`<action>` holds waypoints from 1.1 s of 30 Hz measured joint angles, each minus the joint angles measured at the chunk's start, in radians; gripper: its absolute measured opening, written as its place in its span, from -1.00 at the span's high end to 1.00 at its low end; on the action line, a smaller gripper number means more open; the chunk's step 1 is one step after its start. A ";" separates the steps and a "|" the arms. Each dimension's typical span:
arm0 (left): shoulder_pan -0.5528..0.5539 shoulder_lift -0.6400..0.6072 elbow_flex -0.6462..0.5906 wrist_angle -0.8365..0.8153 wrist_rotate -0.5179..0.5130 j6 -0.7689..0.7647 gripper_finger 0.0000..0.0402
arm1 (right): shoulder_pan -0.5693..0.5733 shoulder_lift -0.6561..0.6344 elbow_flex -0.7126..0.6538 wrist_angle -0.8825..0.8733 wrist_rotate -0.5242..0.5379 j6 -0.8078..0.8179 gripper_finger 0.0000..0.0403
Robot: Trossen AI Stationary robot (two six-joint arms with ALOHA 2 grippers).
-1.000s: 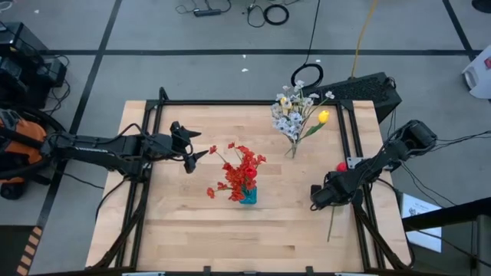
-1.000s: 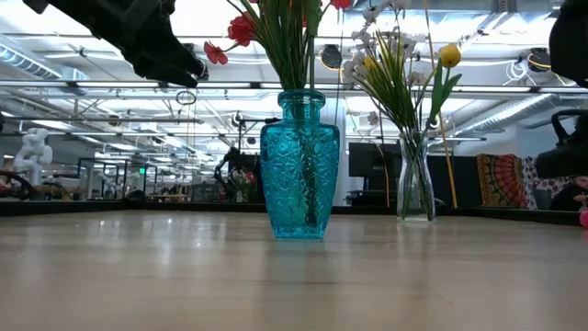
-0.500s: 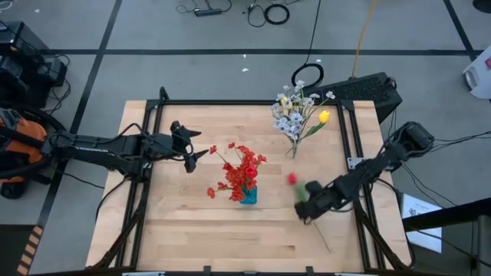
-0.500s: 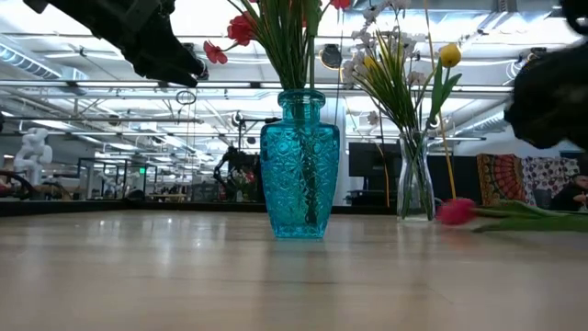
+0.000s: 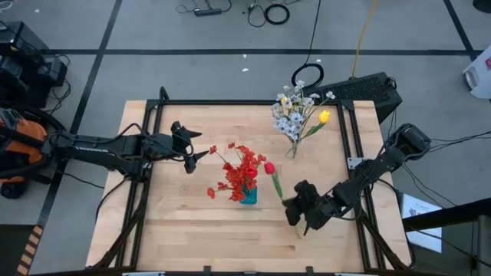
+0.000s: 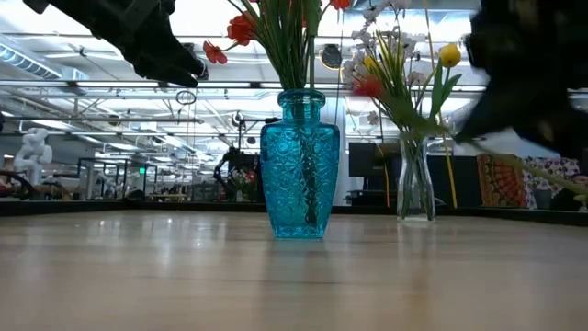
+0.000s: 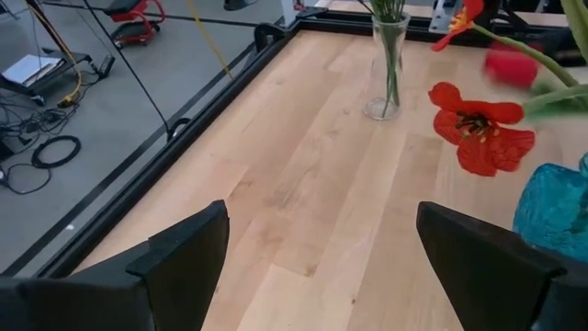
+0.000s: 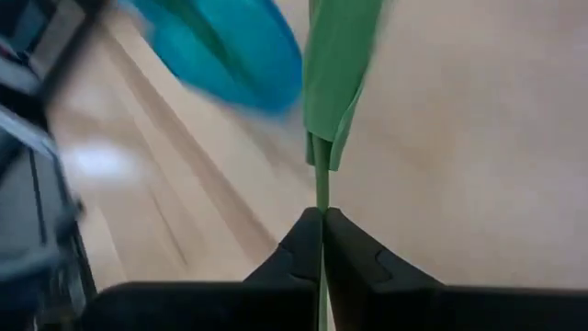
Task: Sort flowers into vase by color
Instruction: Put the red flower into the blue vase
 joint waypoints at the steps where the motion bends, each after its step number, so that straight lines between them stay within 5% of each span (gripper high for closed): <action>1: 0.000 0.000 0.000 0.000 0.003 0.000 -0.77 | 0.007 0.000 0.015 0.004 0.068 -0.031 1.00; 8: 0.000 0.003 0.000 0.001 0.005 0.000 -0.77 | 0.020 0.000 0.164 0.011 0.441 -0.406 1.00; 15: 0.000 0.005 0.000 0.001 0.009 0.000 -0.77 | 0.013 -0.001 0.354 0.013 0.687 -0.782 1.00; 20: 0.000 0.005 0.000 0.002 0.009 0.000 -0.77 | -0.034 0.005 0.408 0.135 0.664 -0.953 1.00; 26: 0.000 0.005 0.000 0.005 0.009 0.000 -0.77 | -0.100 0.088 0.408 0.471 0.471 -1.215 1.00; 33: 0.000 0.005 0.000 0.005 0.009 0.000 -0.77 | -0.132 0.172 0.407 0.666 0.441 -1.332 1.00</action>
